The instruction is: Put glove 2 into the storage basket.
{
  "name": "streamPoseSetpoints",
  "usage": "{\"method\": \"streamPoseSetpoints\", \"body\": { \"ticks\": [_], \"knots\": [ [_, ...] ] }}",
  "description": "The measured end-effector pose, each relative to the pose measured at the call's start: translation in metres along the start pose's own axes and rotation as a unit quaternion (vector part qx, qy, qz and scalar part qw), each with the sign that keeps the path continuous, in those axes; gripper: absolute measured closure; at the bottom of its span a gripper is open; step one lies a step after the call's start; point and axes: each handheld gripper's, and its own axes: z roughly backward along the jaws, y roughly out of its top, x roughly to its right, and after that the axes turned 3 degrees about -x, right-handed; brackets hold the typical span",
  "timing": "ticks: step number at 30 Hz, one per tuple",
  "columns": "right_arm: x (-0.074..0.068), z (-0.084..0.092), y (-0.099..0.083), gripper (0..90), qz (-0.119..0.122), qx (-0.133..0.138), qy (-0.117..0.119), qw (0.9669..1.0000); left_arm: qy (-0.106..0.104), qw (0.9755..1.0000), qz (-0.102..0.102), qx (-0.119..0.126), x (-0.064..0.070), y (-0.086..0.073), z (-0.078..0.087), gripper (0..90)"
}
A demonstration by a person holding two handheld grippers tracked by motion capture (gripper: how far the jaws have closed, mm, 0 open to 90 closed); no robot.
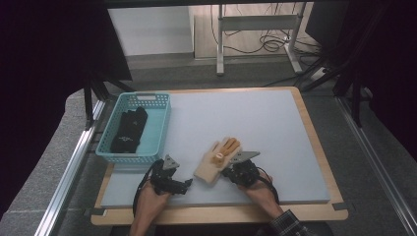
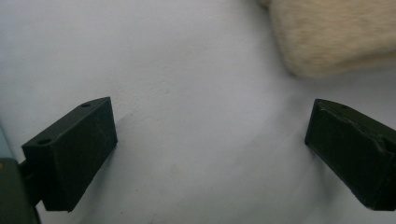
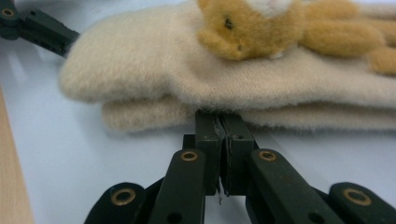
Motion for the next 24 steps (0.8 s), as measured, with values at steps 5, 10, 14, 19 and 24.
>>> {"method": "streamPoseSetpoints", "body": {
  "ticks": [5,10,14,19,24],
  "knots": [
    [-0.004,-0.005,0.005,83.9,0.006,0.001,-0.004,1.0,0.002,1.0,0.002,-0.002,0.001,0.0,0.0,1.9],
    [-0.005,0.005,0.005,81.2,0.011,0.004,-0.005,0.9999,0.006,1.0,0.005,0.002,0.002,0.0,-0.001,1.4],
    [0.004,0.023,0.004,77.1,0.006,0.015,-0.02,0.9997,0.006,0.9999,0.007,0.004,0.002,0.0,-0.001,1.4],
    [0.023,0.042,-0.002,67.9,-0.02,0.031,-0.044,0.9984,0.006,1.0,0.005,0.002,0.002,0.0,-0.001,1.3],
    [0.04,0.056,-0.011,53.9,-0.035,0.035,-0.077,0.9958,0.006,1.0,0.005,0.002,0.002,0.0,-0.001,1.2]
  ]
}}
